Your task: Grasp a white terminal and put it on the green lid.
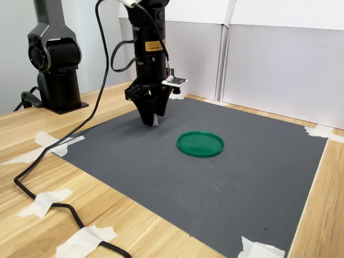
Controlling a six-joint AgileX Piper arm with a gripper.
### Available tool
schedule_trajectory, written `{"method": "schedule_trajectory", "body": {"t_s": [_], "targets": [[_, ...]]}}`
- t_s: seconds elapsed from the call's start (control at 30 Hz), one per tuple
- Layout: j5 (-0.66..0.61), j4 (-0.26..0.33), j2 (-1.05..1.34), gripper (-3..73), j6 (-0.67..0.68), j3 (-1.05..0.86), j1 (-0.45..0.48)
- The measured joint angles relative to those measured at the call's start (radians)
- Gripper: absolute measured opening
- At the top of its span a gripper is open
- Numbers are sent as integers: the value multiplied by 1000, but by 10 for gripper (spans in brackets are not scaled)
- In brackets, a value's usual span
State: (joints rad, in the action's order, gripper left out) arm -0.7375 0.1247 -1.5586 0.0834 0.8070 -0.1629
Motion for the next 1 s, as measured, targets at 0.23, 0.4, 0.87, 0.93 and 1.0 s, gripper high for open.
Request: {"method": "schedule_trajectory", "body": {"t_s": [0.23, 0.4, 0.87, 0.93, 1.0], "targets": [[0, 1, 0, 160, -7, 0, 0], [5, 10, 0, 83, -14, 0, -3], [-38, 2, 3, 83, -21, 28, -6], [-63, 0, 3, 83, -21, 65, -6], [-83, 0, 3, 83, -21, 109, -6]]}}
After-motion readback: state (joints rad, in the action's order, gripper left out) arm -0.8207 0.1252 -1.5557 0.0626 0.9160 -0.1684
